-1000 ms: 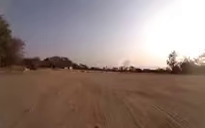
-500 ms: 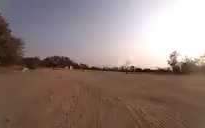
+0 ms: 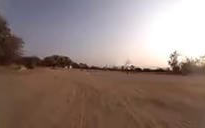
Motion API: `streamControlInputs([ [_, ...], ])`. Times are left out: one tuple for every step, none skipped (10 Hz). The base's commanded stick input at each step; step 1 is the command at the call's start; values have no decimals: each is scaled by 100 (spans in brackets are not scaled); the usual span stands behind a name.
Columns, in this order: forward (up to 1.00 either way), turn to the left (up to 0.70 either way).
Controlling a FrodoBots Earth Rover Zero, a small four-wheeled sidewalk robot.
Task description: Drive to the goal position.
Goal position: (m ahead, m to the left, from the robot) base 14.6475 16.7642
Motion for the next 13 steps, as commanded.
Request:
streamControlInputs([
  [70, 0],
  [70, 0],
  [70, 0],
  [70, 0],
  [70, 0],
  [70, 0],
  [70, 0],
  [70, 0],
  [70, 0],
  [70, 0],
  [70, 0],
  [70, 0],
  [70, 0],
])
